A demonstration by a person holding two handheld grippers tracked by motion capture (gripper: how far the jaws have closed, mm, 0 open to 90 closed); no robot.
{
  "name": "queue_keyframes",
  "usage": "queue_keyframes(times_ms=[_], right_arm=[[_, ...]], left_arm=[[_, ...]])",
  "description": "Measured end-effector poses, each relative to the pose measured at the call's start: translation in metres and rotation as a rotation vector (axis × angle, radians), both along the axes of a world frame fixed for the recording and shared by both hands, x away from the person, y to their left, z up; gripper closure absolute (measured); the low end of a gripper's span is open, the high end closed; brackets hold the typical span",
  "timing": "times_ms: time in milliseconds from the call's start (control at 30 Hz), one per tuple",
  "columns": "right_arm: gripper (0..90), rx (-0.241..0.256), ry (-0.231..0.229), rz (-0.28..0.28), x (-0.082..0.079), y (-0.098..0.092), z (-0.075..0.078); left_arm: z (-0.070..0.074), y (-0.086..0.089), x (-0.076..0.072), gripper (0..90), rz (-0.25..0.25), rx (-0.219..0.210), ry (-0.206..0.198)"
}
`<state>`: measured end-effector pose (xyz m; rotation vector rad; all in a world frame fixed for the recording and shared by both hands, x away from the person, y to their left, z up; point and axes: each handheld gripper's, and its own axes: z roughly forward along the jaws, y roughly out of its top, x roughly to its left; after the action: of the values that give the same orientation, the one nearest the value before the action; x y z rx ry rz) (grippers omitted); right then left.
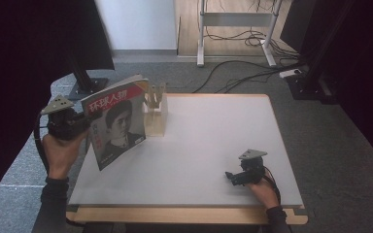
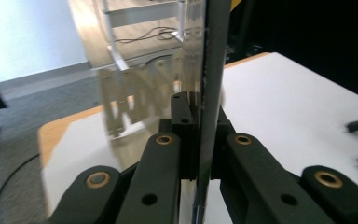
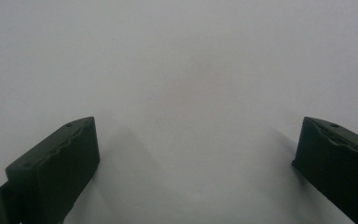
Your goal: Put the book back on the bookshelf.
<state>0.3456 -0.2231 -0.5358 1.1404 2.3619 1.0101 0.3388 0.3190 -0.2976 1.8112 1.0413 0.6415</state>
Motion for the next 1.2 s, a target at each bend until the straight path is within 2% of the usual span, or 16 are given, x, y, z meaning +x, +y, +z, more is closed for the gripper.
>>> queue_keyframes(times_ms=[267, 333, 467, 633, 767, 900, 967, 1000, 1100, 1133, 1167, 1200], right_arm=[[0.0, -0.001, 0.0, 0.0, 0.0, 0.0, 0.0], [0.0, -0.001, 0.0, 0.0, 0.0, 0.0, 0.0], [0.0, -0.002, -0.001, 0.002, 0.0, 0.0, 0.0], [0.0, -0.001, 0.003, 0.002, 0.0, 0.0, 0.0], [0.0, 0.0, 0.003, 0.001, 0.0, 0.0, 0.0], [0.0, -0.001, 0.001, 0.002, 0.0, 0.0, 0.0], [0.0, -0.001, 0.001, 0.002, 0.0, 0.0, 0.0], [0.0, -0.001, 0.002, 0.002, 0.0, 0.0, 0.0], [0.0, 0.0, -0.001, 0.001, 0.0, 0.0, 0.0], [0.0, 0.001, -0.001, 0.0, 0.0, 0.0, 0.0], [0.0, 0.0, -0.001, 0.001, 0.0, 0.0, 0.0], [0.0, 0.0, 0.0, 0.001, 0.0, 0.0, 0.0]], left_arm=[[-0.008, 0.014, 0.013, 87.1, 0.074, -0.024, 0.006], [-0.008, 0.014, 0.016, 87.1, 0.079, -0.025, 0.005], [-0.012, 0.006, 0.032, 87.1, 0.103, -0.011, -0.001], [-0.017, -0.002, 0.05, 87.0, 0.123, -0.025, -0.01], [-0.022, -0.007, 0.06, 87.0, 0.151, -0.019, -0.032], [-0.034, -0.014, 0.075, 87.0, 0.187, -0.039, -0.068], [-0.037, -0.015, 0.077, 87.0, 0.187, -0.045, -0.079], [-0.046, -0.017, 0.082, 86.9, 0.164, -0.04, -0.091], [-0.051, -0.014, 0.086, 86.4, 0.141, -0.073, -0.065], [-0.051, -0.012, 0.085, 86.3, 0.135, -0.072, -0.053], [-0.05, -0.01, 0.086, 85.9, 0.114, -0.072, -0.023], [-0.048, -0.009, 0.086, 85.4, 0.105, -0.052, 0.004]])
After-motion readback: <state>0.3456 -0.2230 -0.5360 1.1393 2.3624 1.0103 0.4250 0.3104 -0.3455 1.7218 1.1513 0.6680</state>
